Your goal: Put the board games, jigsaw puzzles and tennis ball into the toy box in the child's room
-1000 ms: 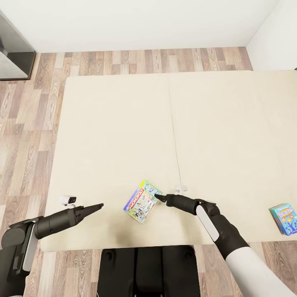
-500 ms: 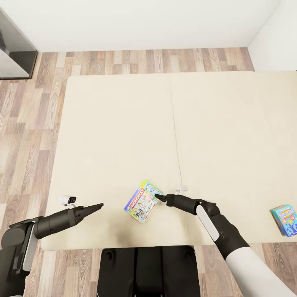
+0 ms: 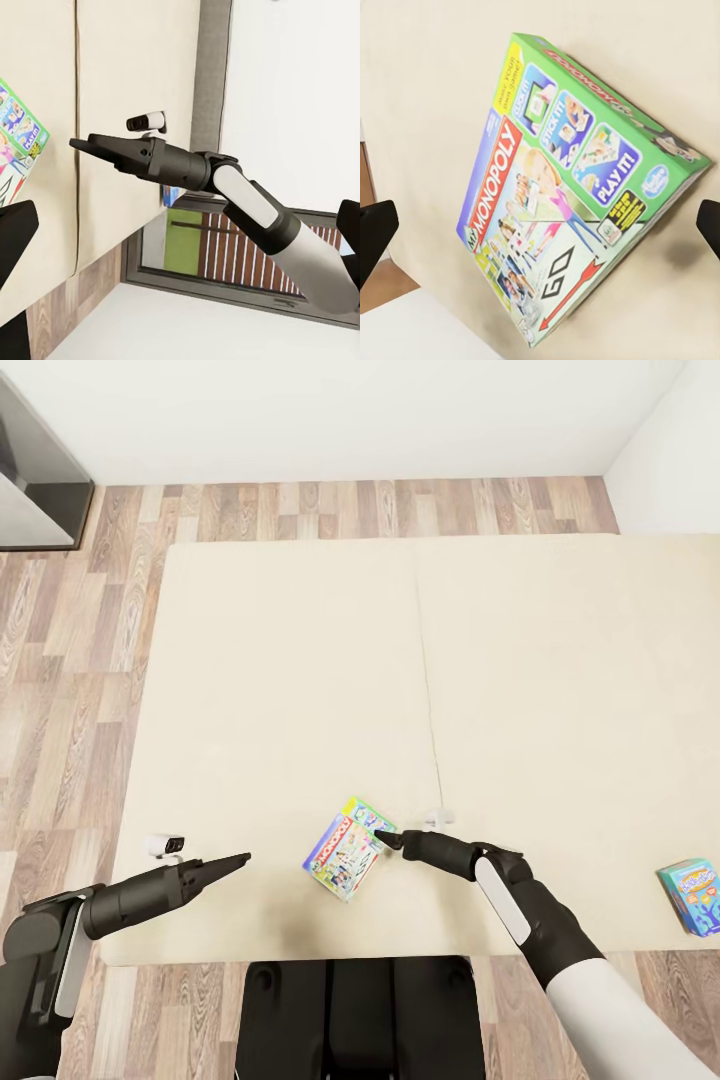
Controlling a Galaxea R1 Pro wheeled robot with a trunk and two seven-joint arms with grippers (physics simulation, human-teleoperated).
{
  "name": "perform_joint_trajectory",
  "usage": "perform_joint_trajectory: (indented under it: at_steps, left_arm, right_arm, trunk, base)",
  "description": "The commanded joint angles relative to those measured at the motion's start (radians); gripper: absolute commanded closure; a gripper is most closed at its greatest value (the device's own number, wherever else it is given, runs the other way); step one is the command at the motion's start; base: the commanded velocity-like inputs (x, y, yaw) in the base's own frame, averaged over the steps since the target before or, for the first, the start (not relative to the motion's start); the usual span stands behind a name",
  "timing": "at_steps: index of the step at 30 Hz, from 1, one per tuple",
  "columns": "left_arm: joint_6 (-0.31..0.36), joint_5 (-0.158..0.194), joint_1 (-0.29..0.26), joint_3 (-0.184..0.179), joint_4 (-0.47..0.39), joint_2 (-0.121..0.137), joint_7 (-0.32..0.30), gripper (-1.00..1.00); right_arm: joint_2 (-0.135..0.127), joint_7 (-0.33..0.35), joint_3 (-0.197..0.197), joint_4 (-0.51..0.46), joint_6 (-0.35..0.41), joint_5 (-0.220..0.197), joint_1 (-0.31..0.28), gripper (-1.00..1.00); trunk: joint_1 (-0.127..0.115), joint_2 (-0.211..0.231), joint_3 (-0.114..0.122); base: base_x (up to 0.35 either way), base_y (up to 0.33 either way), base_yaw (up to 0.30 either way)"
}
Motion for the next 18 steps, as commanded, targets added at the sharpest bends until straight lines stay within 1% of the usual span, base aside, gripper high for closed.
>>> perform_joint_trajectory:
  at_steps: [1,18]
  left_arm:
    - [0.011,0.000,0.000,0.000,0.000,0.000,-0.004,-1.00]
    - [0.011,-0.001,0.000,0.000,0.000,0.000,-0.004,-1.00]
  right_arm:
    - [-0.001,-0.001,0.002,-0.001,0.005,-0.007,0.000,-1.00]
    - [0.000,-0.001,0.002,0.000,0.005,-0.006,0.000,-1.00]
  trunk:
    - [0.001,-0.002,-0.001]
    - [0.001,-0.002,-0.001]
  base:
    - [0.000,0.000,0.002]
    - [0.000,0.001,0.000]
